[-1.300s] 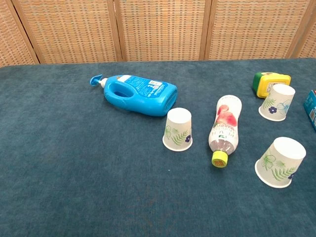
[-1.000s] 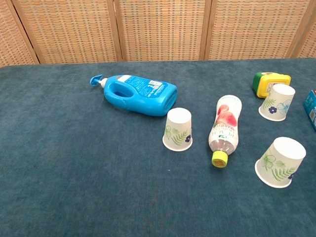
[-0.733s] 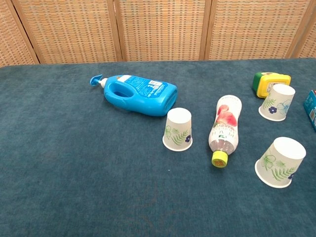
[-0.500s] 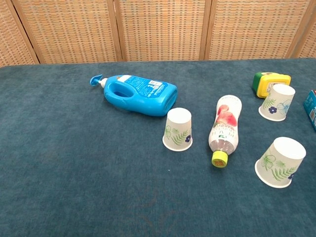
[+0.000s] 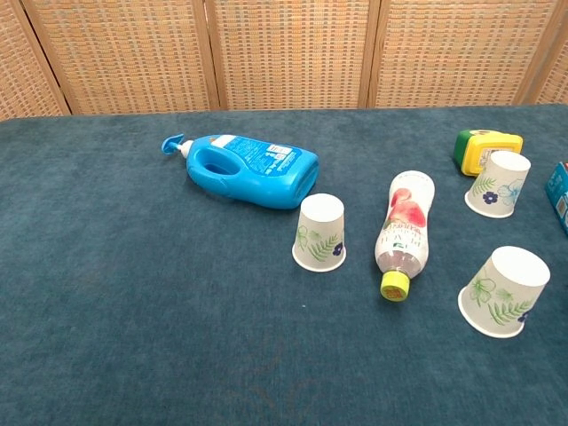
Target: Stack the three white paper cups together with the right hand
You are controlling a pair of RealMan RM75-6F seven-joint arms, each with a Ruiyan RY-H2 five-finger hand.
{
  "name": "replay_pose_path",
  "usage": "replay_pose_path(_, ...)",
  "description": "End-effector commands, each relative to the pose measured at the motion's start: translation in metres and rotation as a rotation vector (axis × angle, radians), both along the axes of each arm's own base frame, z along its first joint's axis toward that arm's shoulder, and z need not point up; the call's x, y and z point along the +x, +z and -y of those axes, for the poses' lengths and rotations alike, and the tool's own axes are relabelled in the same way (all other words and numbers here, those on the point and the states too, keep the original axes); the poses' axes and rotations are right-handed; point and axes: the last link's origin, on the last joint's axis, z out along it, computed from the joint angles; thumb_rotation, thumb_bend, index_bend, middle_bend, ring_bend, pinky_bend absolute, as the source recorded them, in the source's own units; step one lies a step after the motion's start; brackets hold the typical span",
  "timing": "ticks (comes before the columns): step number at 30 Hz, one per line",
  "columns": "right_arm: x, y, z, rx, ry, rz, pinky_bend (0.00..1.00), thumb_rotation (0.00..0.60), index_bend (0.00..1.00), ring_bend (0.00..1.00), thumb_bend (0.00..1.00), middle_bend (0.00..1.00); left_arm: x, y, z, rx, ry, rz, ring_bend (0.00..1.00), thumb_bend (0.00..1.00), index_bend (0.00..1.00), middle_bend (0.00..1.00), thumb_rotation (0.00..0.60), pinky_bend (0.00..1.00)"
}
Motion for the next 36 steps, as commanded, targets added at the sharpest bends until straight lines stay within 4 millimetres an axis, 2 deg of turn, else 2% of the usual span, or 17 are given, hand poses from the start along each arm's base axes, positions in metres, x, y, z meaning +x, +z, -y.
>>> replay_pose_path(1, 0.009, 0.002, 0.023, -0.004, 0.027, -0.008, 0.00, 0.600, 0.17, 0.00, 0.13, 0.00, 0.000, 0.000, 0.000, 0.003, 0.001, 0.000, 0.00, 0.32, 0.00, 0.00, 0.600, 0.00)
replay_pose_path(6, 0.026, -0.002, 0.058, 0.017, 0.061, -0.013, 0.00, 0.600, 0.17, 0.00, 0.13, 0.00, 0.000, 0.000, -0.001, 0.002, 0.002, 0.002, 0.00, 0.31, 0.00, 0.00, 0.600, 0.00)
replay_pose_path(12, 0.057, -0.013, 0.095, 0.068, 0.113, 0.013, 0.00, 0.600, 0.21, 0.00, 0.13, 0.00, -0.002, 0.001, -0.001, 0.004, 0.007, 0.002, 0.00, 0.32, 0.00, 0.00, 0.600, 0.00)
replay_pose_path(19, 0.087, -0.032, 0.123, 0.154, 0.142, 0.012, 0.00, 0.600, 0.24, 0.00, 0.13, 0.00, -0.003, 0.001, -0.003, 0.005, 0.011, 0.006, 0.00, 0.32, 0.00, 0.00, 0.600, 0.00)
replay_pose_path(30, 0.118, -0.070, 0.142, 0.269, 0.104, 0.076, 0.00, 0.600, 0.25, 0.00, 0.13, 0.00, -0.003, 0.001, -0.004, 0.001, 0.008, 0.014, 0.00, 0.32, 0.00, 0.00, 0.600, 0.00)
replay_pose_path(36, 0.135, -0.083, 0.141, 0.296, 0.108, 0.108, 0.00, 0.600, 0.25, 0.00, 0.13, 0.00, -0.004, 0.001, -0.005, -0.003, 0.013, 0.017, 0.00, 0.31, 0.00, 0.00, 0.600, 0.00)
